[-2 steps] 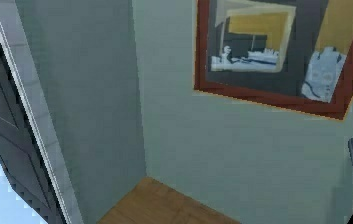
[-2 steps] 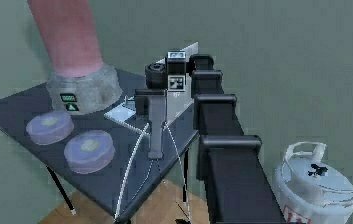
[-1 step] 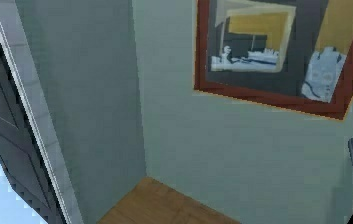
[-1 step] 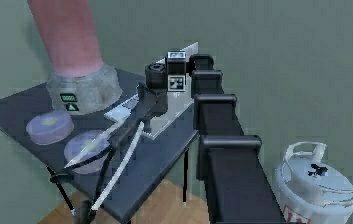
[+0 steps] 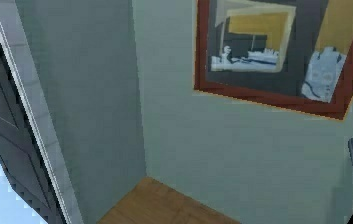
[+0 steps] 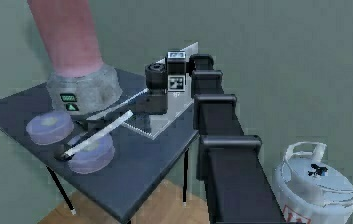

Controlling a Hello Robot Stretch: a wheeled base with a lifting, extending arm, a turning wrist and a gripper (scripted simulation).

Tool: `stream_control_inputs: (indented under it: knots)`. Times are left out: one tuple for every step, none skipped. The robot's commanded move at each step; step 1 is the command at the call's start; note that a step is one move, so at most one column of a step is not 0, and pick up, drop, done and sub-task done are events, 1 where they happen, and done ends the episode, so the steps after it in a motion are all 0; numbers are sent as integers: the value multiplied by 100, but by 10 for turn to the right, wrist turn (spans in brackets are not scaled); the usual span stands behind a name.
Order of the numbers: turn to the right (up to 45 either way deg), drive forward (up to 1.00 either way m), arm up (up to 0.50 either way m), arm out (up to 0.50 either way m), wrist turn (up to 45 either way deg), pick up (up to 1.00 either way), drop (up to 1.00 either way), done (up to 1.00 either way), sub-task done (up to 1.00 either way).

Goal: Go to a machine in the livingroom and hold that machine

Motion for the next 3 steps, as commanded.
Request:
stream_control_inputs:
  knots:
    - [0, 0, 0, 0, 450, 0, 0, 0, 0]
    - [0, 0, 0, 0, 300, 0, 0, 0, 0]
    - [0, 0, 0, 0, 0, 100, 0, 0, 0]
